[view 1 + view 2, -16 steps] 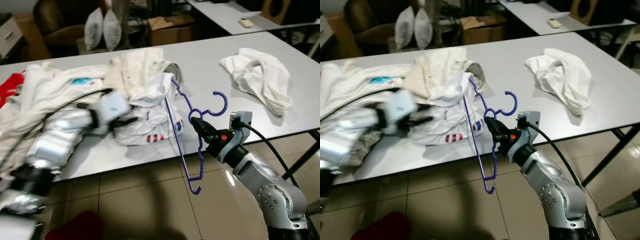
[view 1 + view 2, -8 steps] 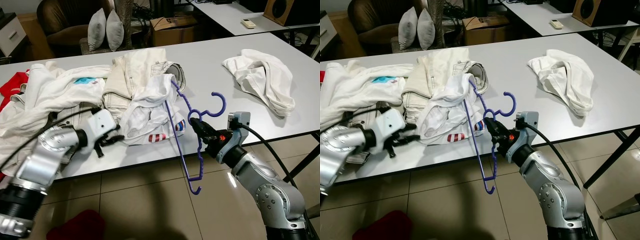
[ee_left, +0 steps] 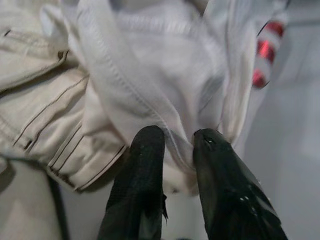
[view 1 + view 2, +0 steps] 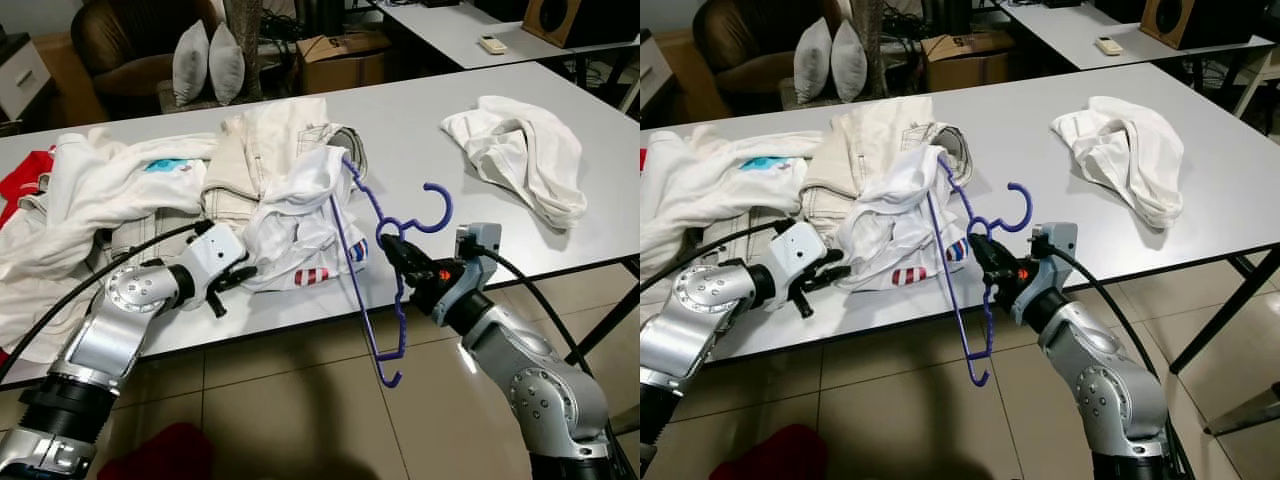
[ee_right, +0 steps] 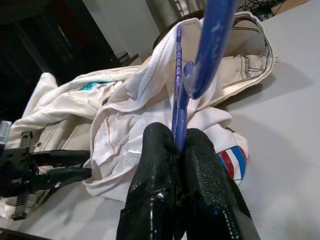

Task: Hang hanger

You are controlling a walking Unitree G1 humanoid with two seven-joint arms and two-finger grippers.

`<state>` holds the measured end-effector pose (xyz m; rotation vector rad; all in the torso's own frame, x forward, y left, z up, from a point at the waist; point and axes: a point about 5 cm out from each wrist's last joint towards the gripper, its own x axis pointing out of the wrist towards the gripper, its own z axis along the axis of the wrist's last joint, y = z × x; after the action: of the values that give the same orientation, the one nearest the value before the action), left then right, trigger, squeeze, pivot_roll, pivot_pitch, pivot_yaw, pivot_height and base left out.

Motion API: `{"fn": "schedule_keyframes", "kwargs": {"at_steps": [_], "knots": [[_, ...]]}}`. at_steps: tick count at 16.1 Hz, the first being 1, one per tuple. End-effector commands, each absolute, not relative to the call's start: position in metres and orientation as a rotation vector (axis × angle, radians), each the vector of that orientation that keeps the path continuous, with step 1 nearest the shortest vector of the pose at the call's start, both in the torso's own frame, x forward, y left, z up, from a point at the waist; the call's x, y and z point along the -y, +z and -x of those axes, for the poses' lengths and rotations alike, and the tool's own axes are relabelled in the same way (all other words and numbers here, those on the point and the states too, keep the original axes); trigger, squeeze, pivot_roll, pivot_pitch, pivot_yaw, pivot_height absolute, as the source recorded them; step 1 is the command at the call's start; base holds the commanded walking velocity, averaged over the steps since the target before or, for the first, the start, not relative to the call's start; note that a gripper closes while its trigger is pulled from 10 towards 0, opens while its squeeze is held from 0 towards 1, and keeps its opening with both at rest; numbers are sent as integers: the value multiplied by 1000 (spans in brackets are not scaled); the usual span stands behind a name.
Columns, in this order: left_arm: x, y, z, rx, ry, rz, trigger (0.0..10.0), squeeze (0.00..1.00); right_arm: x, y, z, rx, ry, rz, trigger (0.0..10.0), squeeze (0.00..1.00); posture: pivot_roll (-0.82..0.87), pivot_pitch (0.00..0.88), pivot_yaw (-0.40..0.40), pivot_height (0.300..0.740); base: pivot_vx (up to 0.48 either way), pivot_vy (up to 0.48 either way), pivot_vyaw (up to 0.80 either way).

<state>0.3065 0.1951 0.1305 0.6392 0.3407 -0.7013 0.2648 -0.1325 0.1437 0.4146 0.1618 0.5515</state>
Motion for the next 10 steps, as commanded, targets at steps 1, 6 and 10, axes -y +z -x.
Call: {"fn": "schedule_keyframes", "kwargs": {"at_steps": [1, 6, 10], "knots": [[-198, 132, -309, -341, -685, -680, 0, 0, 131, 147, -265, -141, 548, -397, 10000, 0, -167, 0, 118, 740, 0, 0, 0], [-199, 132, -311, -342, -664, -676, 0, 0, 131, 148, -267, -134, 548, -397, 10000, 0, -164, 0, 122, 740, 0, 0, 0], [-184, 164, -296, -191, -979, -616, 0, 0, 131, 158, -273, -73, 517, -529, 10000, 0, -154, 0, 116, 740, 0, 0, 0]]}}
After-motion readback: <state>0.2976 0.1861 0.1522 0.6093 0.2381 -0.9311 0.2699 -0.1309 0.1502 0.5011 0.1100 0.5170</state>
